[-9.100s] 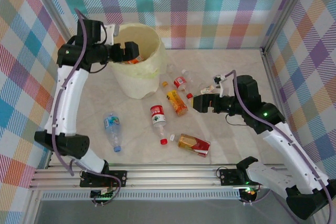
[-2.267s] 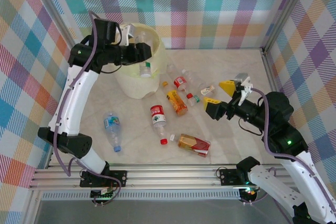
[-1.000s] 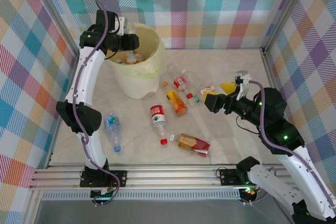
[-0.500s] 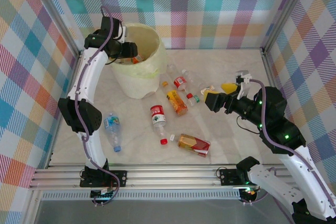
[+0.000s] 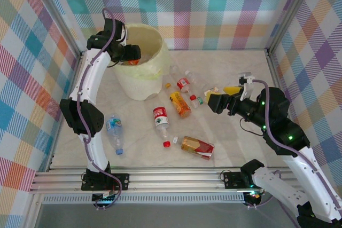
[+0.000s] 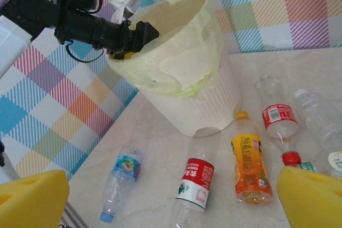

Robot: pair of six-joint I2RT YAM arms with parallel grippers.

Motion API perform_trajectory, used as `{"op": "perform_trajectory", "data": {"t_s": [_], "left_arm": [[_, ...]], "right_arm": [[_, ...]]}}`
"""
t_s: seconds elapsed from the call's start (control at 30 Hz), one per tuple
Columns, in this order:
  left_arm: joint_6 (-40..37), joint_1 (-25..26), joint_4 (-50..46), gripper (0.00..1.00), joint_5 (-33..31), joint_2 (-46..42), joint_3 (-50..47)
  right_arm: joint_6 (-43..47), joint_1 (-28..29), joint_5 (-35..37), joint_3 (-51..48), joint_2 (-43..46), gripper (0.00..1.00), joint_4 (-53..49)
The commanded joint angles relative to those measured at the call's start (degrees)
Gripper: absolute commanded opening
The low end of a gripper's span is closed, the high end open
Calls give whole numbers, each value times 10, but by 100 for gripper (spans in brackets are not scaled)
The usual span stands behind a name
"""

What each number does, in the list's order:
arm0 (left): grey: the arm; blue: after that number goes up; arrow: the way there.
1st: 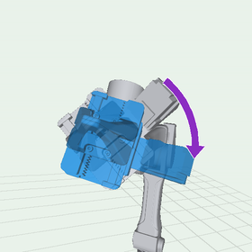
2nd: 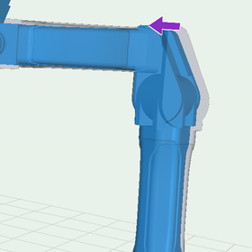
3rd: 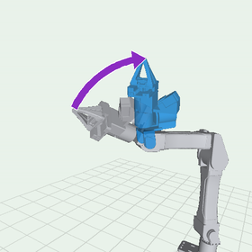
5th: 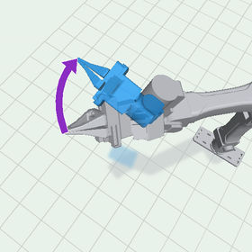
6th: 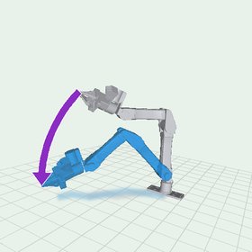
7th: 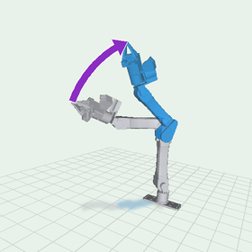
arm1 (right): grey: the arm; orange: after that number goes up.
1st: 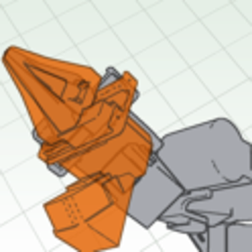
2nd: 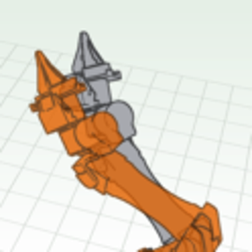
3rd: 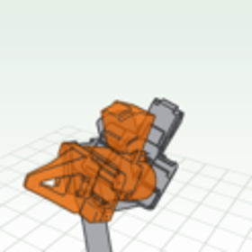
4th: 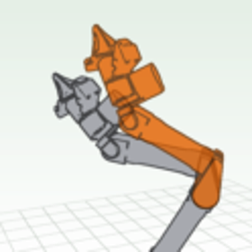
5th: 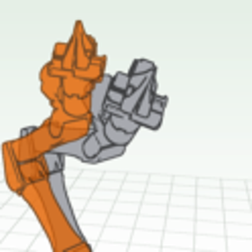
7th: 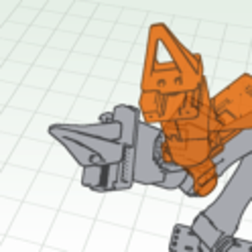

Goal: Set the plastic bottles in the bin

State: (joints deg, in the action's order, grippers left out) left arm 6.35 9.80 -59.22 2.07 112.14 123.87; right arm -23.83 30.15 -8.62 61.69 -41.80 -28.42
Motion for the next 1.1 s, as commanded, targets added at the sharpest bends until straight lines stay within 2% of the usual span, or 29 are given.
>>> {"op": "perform_trajectory", "data": {"t_s": [0.0, 0.3, 0.63, 0.87, 1.07], "left_arm": [[7, -7, -2, 83, 14, -24, 0], [11, -6, 22, 95, 63, -81, 0], [43, -7, 88, 100, 187, -169, -55], [74, 1, 164, 100, 337, -267, -187], [63, 57, 202, 100, 380, -361, -322]], "right_arm": [[-15, 3, -29, -10, -5, 100, -1], [-39, 3, -14, -31, 0, 100, 6], [-85, 3, 47, -72, 2, 100, -5], [-114, 3, 94, -82, -7, 100, -21], [-146, 2, 146, -60, -49, 100, -54]]}}
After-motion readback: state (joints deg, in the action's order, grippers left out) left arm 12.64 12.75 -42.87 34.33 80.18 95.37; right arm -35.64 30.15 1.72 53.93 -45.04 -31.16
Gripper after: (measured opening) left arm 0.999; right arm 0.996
